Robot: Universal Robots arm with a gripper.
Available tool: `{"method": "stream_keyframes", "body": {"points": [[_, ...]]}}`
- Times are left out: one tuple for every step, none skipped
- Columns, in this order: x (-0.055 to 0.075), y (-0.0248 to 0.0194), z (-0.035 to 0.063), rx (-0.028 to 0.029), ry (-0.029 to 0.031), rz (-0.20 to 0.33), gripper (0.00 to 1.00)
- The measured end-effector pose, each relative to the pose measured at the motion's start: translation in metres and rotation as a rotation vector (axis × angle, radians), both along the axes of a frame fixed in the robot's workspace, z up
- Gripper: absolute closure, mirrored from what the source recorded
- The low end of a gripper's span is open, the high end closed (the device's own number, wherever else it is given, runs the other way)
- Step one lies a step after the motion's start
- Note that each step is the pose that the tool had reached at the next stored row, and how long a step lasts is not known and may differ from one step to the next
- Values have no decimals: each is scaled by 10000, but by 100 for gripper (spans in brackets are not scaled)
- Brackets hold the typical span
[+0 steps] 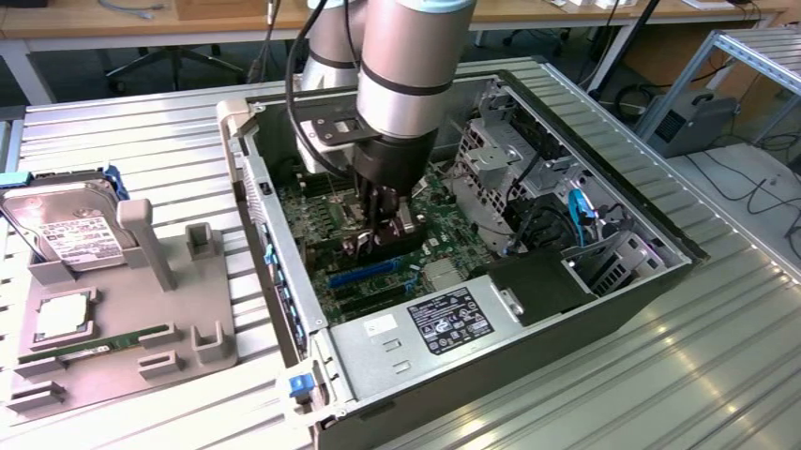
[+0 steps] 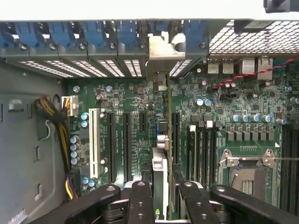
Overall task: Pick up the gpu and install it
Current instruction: 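Insert the gpu into the slot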
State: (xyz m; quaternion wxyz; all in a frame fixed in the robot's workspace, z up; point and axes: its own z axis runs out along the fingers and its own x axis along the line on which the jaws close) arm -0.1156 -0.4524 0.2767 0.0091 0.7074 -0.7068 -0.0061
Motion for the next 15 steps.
{"method": "stream_keyframes", "body": {"points": [[-4, 0, -8, -3, 0, 1, 73], [-8, 0, -17, -3, 0, 0, 73], [-11, 0, -27, -4, 0, 1, 73], [-13, 0, -36, -5, 0, 2, 73], [-17, 0, -45, -5, 0, 0, 73], [-20, 0, -56, -7, -1, 0, 73], [-23, 0, -64, -12, 0, 1, 73], [-25, 0, -71, -15, 0, 1, 73], [-37, 0, -90, -18, 0, 1, 73], [-45, 0, -104, -19, 0, 1, 73], [-48, 0, -113, -19, -1, 1, 73], [-49, 0, -121, -20, -1, 1, 73], [-52, -1, -132, -22, 2, 1, 73], [-53, -1, -139, -24, 3, 1, 73], [-55, -1, -146, -26, 3, 1, 73]]}}
